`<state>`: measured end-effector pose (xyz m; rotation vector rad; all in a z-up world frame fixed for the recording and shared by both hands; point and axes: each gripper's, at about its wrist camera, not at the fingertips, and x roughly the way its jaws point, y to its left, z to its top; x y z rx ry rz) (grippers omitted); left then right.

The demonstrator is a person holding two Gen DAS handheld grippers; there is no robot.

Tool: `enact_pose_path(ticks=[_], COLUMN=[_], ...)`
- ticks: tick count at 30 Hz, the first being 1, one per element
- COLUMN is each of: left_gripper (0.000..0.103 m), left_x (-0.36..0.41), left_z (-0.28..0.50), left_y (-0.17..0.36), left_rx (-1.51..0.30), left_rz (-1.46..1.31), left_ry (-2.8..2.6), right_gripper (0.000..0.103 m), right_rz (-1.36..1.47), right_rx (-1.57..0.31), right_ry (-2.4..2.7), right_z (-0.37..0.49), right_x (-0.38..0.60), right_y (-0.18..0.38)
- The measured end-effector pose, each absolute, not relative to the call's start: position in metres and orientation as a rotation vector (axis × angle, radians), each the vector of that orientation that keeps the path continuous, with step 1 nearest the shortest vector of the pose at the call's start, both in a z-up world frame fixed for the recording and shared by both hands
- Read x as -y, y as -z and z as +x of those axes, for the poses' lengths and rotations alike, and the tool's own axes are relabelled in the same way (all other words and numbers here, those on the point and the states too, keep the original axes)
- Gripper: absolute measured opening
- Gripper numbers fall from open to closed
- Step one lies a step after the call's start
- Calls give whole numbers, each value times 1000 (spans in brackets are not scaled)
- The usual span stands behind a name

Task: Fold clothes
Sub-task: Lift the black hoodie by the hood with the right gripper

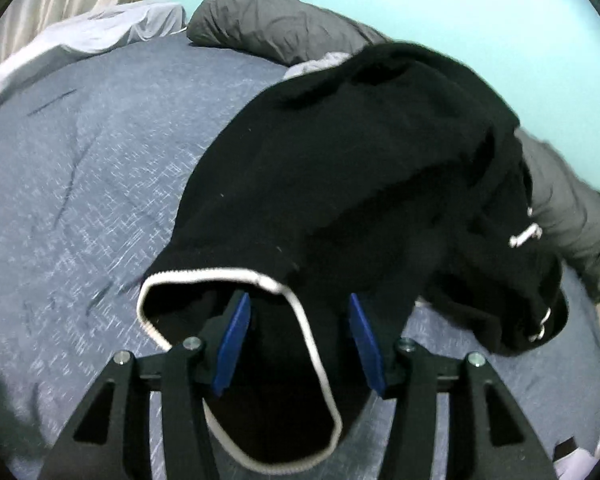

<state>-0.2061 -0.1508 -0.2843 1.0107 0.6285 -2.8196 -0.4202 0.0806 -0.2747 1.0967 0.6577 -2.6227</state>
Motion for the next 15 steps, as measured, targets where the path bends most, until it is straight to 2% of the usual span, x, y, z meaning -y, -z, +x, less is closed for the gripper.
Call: enact_pose_path(ticks=[4, 6, 7, 9, 11, 15], left_gripper=[103, 103, 103, 103, 103, 103], left_x=[153, 155, 155, 156, 156, 154], left_z=[-206, -206, -207, -207, -208, -211], left_y=[285, 285, 285, 285, 286, 287], left_rx=[-636, -637, -638, -641, -650, -670], left_rz=[1011, 1009, 1010, 1012, 1017, 1033], left_ry=[2815, 2813, 2813, 2813, 2813, 2816], right_gripper=[51, 38, 27, 19, 2, 0], right_rz=[1020, 990, 975, 949, 927, 881], right_rx=[-767, -827, -861, -880, -883, -793], right_ry=[2712, 2739, 2746, 2755, 2759, 2778], right_z=[-423, -426, -428, -430, -429, -420], right_x=[-68, -64, -63, -66, -70, -86], right_y=[270, 266, 264, 255, 246, 220])
